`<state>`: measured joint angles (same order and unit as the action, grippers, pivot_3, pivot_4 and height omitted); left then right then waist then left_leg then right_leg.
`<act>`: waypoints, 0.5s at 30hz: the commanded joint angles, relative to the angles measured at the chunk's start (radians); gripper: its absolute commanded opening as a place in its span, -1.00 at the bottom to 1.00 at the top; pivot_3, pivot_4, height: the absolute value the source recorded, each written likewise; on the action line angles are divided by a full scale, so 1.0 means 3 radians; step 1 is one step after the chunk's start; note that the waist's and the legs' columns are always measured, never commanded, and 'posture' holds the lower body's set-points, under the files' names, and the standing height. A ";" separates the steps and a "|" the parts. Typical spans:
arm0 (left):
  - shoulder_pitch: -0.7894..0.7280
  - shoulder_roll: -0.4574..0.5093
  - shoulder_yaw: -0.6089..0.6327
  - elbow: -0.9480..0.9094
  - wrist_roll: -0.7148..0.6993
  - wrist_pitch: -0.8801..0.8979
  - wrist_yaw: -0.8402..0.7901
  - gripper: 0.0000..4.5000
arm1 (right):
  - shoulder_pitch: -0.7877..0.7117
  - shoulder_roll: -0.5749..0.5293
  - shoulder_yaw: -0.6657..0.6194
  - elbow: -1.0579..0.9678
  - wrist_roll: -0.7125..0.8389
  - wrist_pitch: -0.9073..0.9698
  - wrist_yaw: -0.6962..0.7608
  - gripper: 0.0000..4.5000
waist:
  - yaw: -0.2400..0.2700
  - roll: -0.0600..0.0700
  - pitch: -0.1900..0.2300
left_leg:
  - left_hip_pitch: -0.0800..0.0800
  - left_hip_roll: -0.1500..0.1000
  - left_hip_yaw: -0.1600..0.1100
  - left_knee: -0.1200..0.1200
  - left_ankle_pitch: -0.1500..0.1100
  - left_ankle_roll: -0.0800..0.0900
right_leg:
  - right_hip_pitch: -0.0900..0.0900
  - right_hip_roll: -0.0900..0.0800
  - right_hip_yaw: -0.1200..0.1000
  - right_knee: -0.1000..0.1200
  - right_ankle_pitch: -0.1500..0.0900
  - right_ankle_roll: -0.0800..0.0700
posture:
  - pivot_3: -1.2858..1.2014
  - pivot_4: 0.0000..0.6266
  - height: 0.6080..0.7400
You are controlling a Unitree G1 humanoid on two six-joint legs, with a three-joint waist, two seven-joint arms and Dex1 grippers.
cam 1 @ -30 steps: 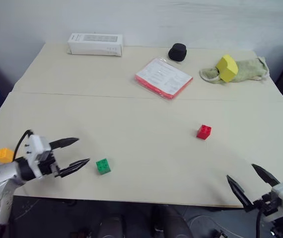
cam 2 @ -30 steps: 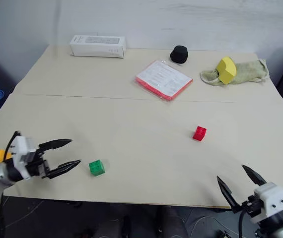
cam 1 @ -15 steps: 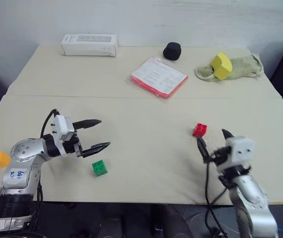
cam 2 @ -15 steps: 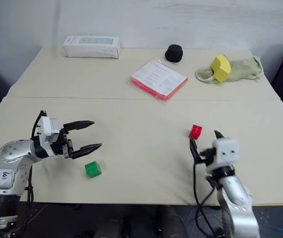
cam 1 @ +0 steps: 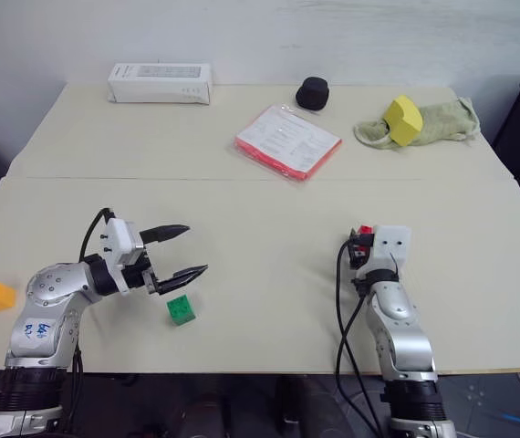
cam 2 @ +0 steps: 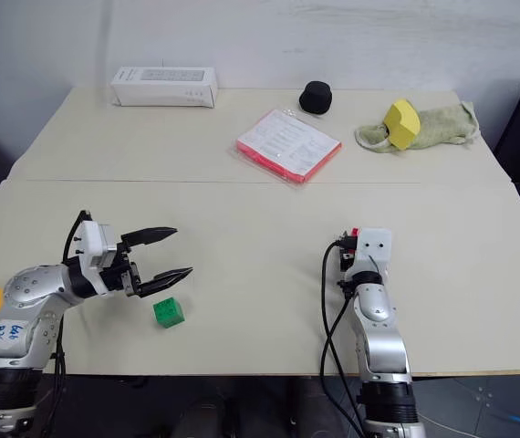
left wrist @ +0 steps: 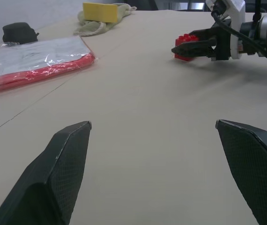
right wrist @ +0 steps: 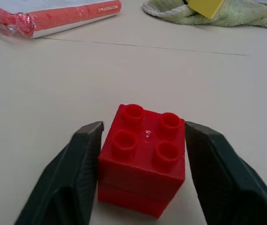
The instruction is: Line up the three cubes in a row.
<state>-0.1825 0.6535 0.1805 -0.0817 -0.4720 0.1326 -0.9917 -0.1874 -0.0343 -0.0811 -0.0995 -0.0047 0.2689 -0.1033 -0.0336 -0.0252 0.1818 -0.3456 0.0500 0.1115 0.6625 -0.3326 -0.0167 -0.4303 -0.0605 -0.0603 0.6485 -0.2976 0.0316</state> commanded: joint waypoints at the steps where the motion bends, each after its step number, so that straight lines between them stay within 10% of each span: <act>1: 0.0054 0.0040 0.0079 -0.0199 -0.0033 0.0014 0.0044 1.00 | -0.0044 0.0089 0.0048 -0.0207 0.0072 -0.0103 0.0024 -0.24 | -0.0009 0.0000 0.0000 | 0.0000 0.0000 0.0000 0.0000 0.0000 0.0000 | 0.0000 0.0000 0.0000 0.0000 0.0000 0.0000 | 0.03 -0.52 1.00; 8: 0.0161 0.0051 0.0124 -0.0285 -0.0045 0.0095 0.0100 1.00 | -0.0018 -0.0882 0.0261 -0.0567 0.1210 -0.0297 0.2475 -0.33 | 0.0001 0.0002 0.0001 | -0.0001 0.0000 -0.0001 -0.0001 -0.0013 0.0024 | 0.0002 0.0000 -0.0001 -0.0005 0.0002 0.0003 | 0.03 -0.52 1.00; 12: 0.0206 0.0063 0.0147 -0.0208 -0.0033 0.0080 0.0064 1.00 | -0.0156 -0.1942 0.0524 -0.0023 0.1318 -0.0763 0.4295 -0.33 | 0.0022 0.0000 0.0002 | 0.0000 -0.0003 -0.0002 -0.0001 -0.0017 0.0033 | 0.0009 -0.0001 -0.0005 -0.0016 0.0003 0.0006 | 0.03 -0.52 1.00; 15: 0.0211 0.0046 0.0150 -0.0215 -0.0043 0.0100 0.0094 1.00 | -0.0496 -0.1974 0.0640 0.0644 0.1321 -0.1048 0.4813 -0.33 | 0.0004 -0.0004 0.0004 | 0.0002 -0.0002 -0.0002 0.0002 -0.0017 0.0035 | 0.0012 0.0000 -0.0006 -0.0017 0.0005 0.0009 | 0.03 -0.52 1.00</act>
<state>-0.1137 0.6639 0.2080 -0.1314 -0.4721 0.1669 -0.9677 -0.3068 -0.6322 0.0921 0.0407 0.3772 0.0071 1.2554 -0.0325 -0.0263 0.1829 -0.3442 0.0496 0.1115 0.6631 -0.3376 -0.0065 -0.4268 -0.0601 -0.0618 0.6442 -0.2961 0.0341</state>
